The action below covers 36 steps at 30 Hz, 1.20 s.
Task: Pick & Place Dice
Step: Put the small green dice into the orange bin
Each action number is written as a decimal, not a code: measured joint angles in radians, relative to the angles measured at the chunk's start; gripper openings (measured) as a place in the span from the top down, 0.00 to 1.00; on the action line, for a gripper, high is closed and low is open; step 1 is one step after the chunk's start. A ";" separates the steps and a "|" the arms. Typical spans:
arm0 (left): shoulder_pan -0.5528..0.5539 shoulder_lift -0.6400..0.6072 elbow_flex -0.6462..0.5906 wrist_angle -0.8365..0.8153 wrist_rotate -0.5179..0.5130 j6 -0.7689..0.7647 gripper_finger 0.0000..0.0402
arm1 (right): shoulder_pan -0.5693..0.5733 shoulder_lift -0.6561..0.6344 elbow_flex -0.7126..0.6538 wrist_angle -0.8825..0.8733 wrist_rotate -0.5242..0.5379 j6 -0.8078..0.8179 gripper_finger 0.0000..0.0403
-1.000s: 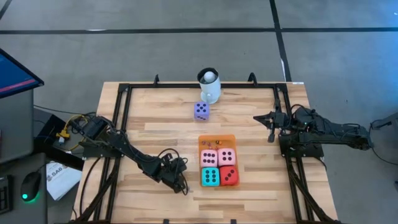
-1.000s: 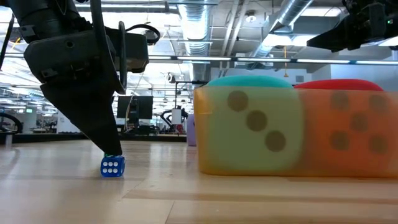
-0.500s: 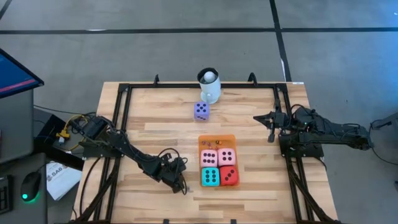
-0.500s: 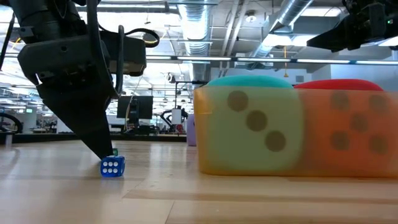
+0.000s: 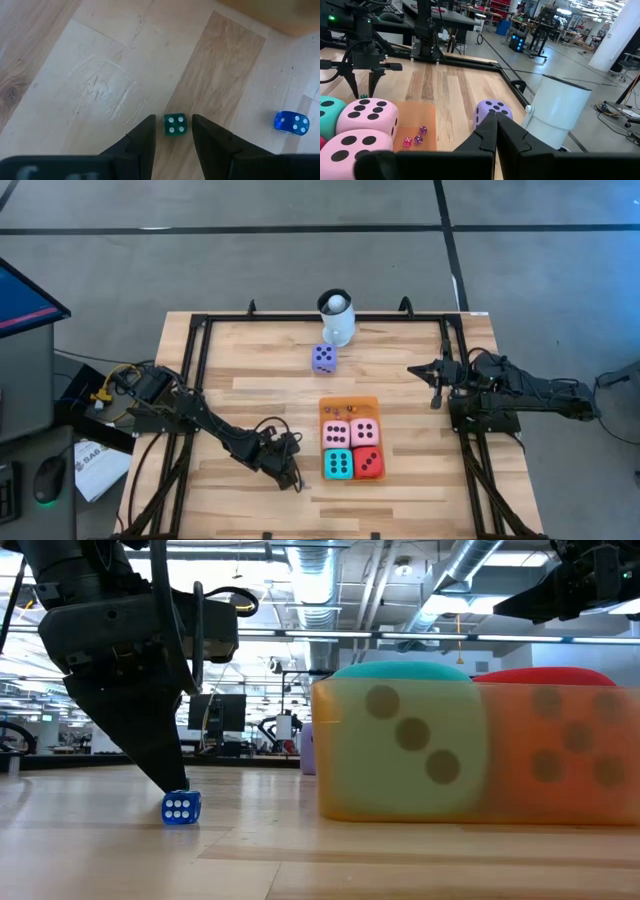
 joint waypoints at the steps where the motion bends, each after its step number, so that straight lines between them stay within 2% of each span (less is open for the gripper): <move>1: 0.000 0.000 0.000 0.001 0.000 0.000 0.72 | 0.000 0.000 0.000 0.000 0.000 0.000 1.00; 13: 0.000 0.000 0.000 0.005 0.000 0.000 0.90 | 0.000 0.000 0.000 0.000 0.000 0.000 1.00; 21: 0.002 0.000 0.000 0.004 0.036 0.000 0.85 | 0.000 0.000 0.000 0.000 0.000 0.000 1.00; 27: 0.004 0.000 0.001 0.001 0.040 0.008 0.91 | 0.000 0.000 0.000 0.000 0.000 0.000 1.00; 36: 0.033 -0.001 0.002 0.004 0.056 0.008 0.90 | 0.000 0.000 0.000 0.000 0.000 0.000 1.00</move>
